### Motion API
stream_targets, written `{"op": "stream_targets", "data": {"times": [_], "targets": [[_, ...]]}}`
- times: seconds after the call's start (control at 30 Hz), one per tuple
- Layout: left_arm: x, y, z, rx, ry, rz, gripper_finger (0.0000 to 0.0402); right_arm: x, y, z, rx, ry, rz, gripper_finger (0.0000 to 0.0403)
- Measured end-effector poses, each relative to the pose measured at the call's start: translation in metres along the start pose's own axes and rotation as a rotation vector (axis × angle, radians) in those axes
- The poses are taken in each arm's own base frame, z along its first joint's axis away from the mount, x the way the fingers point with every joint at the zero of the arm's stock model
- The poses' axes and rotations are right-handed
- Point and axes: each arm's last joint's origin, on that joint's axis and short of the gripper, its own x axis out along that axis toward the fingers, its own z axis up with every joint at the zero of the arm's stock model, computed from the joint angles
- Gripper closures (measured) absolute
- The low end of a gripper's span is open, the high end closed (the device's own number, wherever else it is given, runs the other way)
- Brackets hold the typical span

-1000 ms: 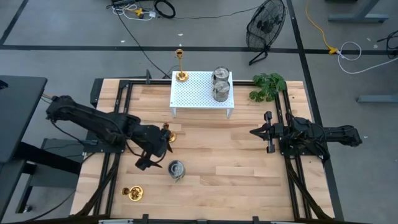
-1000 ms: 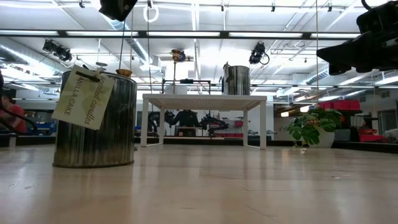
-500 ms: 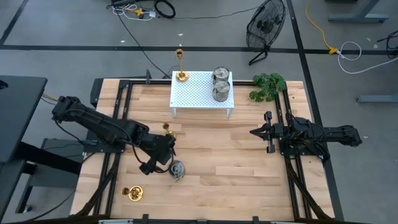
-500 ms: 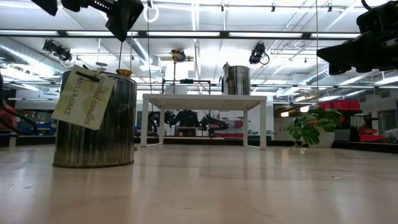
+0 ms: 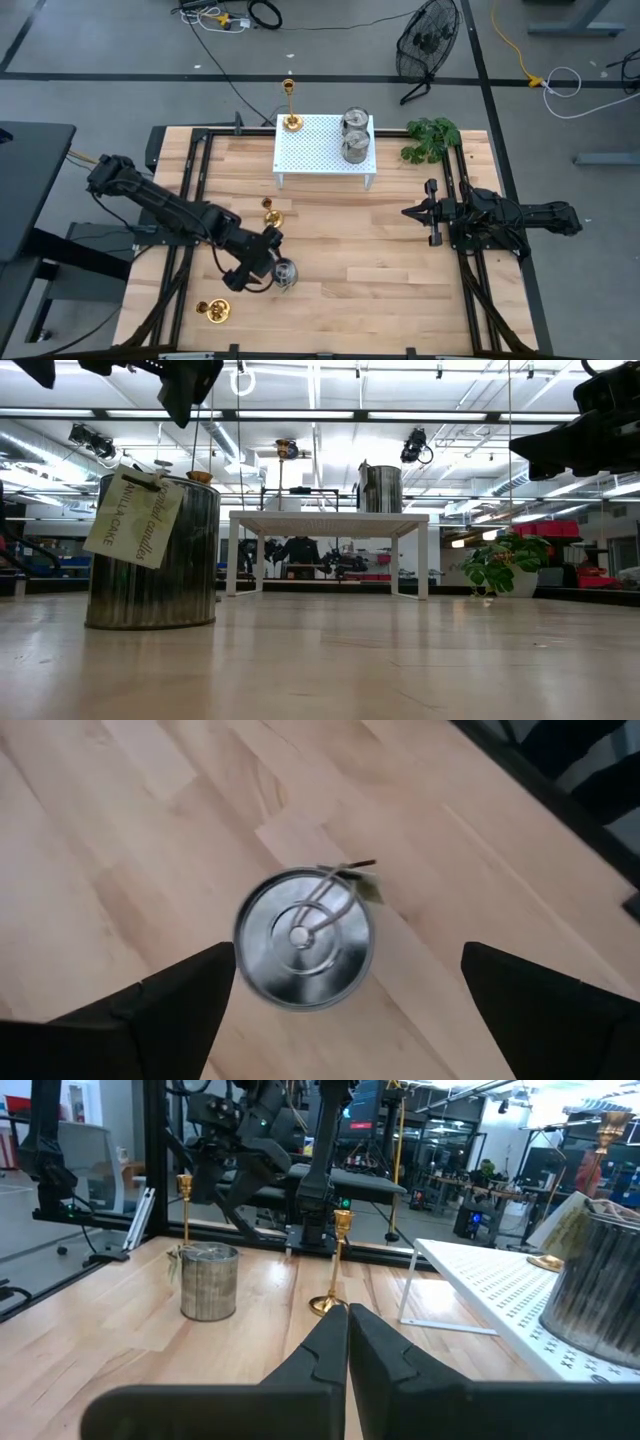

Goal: Pick & Place candle stick holders
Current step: Put the scented candle can on the shelf

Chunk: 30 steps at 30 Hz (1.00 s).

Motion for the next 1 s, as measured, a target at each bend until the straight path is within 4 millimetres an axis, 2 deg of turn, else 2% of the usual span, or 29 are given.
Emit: {"op": "stream_targets", "data": {"times": [0.37,1.0], "targets": [[0.001,-0.002,0.002,0.010,-0.005,0.028,0.0002,0.000,0.000,0.000,0.000,0.000,0.000,0.0385],[0.045,0.006,-0.001,-0.064,0.093,0.014,0.0002,0.000,0.000,0.000,0.000,0.000,0.000,0.0385]]}}
